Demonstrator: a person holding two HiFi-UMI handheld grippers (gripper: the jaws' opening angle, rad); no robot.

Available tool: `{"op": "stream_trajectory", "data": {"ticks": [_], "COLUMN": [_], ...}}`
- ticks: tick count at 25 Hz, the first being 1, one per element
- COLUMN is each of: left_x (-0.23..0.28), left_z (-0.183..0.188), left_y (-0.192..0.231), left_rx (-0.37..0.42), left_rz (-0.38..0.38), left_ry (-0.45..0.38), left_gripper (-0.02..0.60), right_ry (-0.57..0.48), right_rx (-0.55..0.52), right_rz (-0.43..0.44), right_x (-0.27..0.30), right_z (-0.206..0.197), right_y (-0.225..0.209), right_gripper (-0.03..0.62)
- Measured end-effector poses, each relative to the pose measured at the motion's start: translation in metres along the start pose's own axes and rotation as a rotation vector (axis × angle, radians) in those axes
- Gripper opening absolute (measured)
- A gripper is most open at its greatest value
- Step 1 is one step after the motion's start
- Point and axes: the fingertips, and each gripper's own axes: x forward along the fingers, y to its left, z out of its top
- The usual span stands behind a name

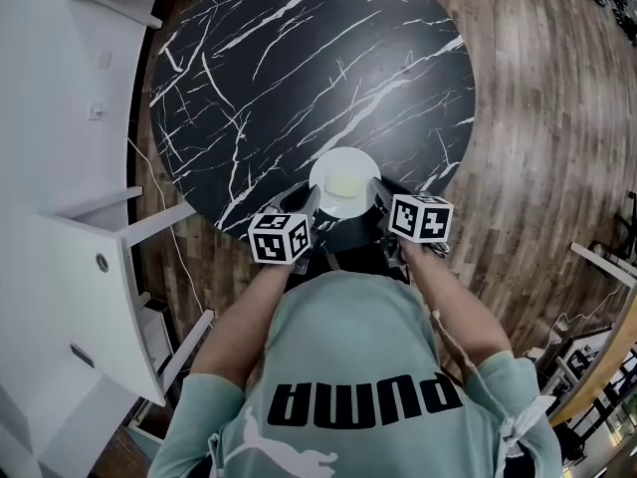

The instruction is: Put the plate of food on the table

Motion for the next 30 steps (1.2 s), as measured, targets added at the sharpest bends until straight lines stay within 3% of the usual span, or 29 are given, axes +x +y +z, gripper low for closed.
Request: {"op": "stream_trajectory", "data": {"ticks": [8,14,17,20,30], "left_x": [-0.004,-0.024,-0.046,-0.069,-0.175], "left_z": [0.007,0.022,0.03,0.038,0.054], "left_y": [0.004,0.003,-0.005,-0.017,-0.066], "left_rx": [0.04,0.065,0.088,0.127,0.346], "left_rz": [-0.008,-0.02,-0.041,-0.078,-0.191], "left_ry": [-0.016,-0.076,-0.115,-0.147,-0.258], "left_gripper": [0.075,0.067,0.009,0.006,0.006], "right_ry": [-0.047,-0.133,-0.191,-0.256,-0.43], "right_rx": [-0.024,-0.092,-0.12,-0.148,-0.22], "right_rz": [-0.022,-0.079,-0.09,-0.116,-0.14], "right_x": [-0.006,-0.026,-0.044,-0.064,-0.137], "right_z": [0.011,0.025,0.026,0.028,0.009], "right_y": [-0.002,0.003,0.021,0.043,0.138], "right_gripper": [0.071,0.069,0.058,0.011,0.008]}}
